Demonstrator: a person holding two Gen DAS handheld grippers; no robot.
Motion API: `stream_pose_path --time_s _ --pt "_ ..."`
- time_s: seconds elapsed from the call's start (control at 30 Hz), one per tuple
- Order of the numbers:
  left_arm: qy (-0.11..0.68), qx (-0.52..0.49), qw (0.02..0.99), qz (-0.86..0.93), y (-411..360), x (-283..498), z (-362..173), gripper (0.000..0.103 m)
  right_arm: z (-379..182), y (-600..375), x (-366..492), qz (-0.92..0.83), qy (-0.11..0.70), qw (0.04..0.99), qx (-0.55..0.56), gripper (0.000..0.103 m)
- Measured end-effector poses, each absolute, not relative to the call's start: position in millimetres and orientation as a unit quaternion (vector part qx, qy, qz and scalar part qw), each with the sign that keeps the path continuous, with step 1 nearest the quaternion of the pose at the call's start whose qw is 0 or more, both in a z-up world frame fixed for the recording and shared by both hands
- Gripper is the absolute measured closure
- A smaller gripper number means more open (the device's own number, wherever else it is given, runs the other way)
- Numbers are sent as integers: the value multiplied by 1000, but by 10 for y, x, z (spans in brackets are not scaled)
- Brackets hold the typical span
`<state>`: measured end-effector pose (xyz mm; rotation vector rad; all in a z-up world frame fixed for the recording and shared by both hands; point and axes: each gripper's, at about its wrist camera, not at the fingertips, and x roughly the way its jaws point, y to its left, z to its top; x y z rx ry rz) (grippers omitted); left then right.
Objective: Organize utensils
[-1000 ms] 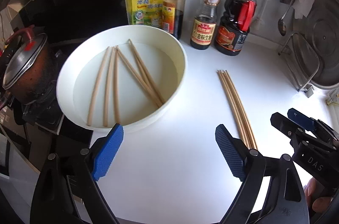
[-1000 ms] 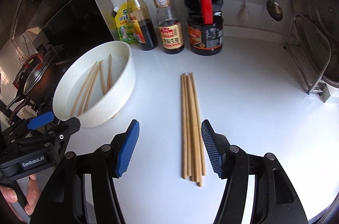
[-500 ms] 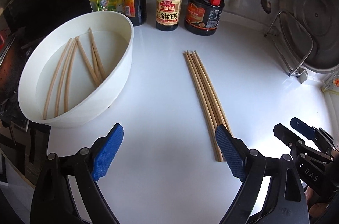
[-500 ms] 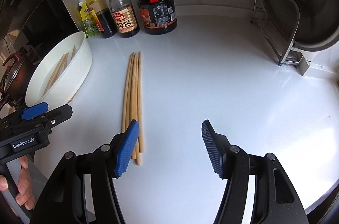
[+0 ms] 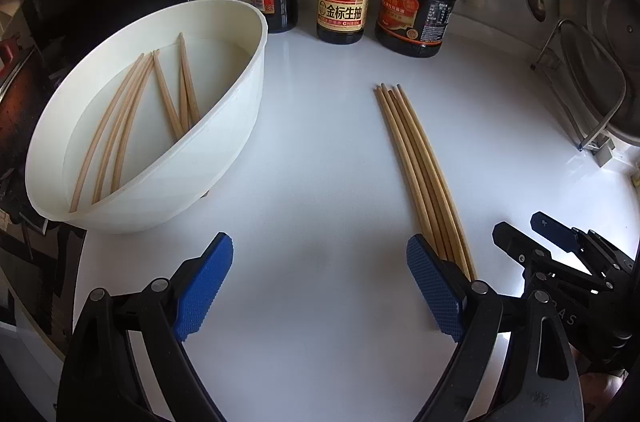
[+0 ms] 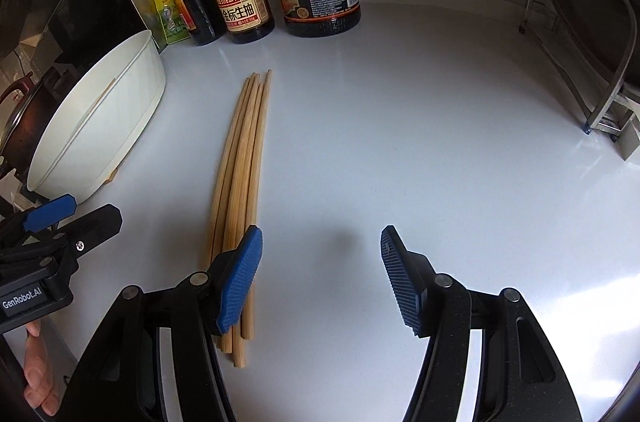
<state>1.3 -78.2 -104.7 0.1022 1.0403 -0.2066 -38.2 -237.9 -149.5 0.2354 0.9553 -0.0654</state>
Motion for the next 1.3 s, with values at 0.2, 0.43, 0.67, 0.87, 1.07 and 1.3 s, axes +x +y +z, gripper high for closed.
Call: stream_pose_path --time_s 0.2,0.43,0.67,0.87,1.07,1.3 --pt "500 43 859 -96 -803 85 -1115 16 -1567 -2298 -244 -20 463 881 100 44" --pt "506 40 857 -89 -802 144 -1159 16 -1588 -2213 -187 -16 469 880 75 44" --pt "507 38 856 -90 -830 178 -1171 16 -1594 -2169 -198 -19 468 883 43 44" --pt "509 39 855 -92 -875 213 -1193 16 -1599 -2144 -207 -11 470 882 35 44" --pt "511 39 854 -95 -916 237 -1197 16 -1585 -2095 -197 -9 474 880 27 44" --pt "512 38 853 -97 -946 270 -1217 16 -1599 -2108 -161 -19 474 880 9 44"
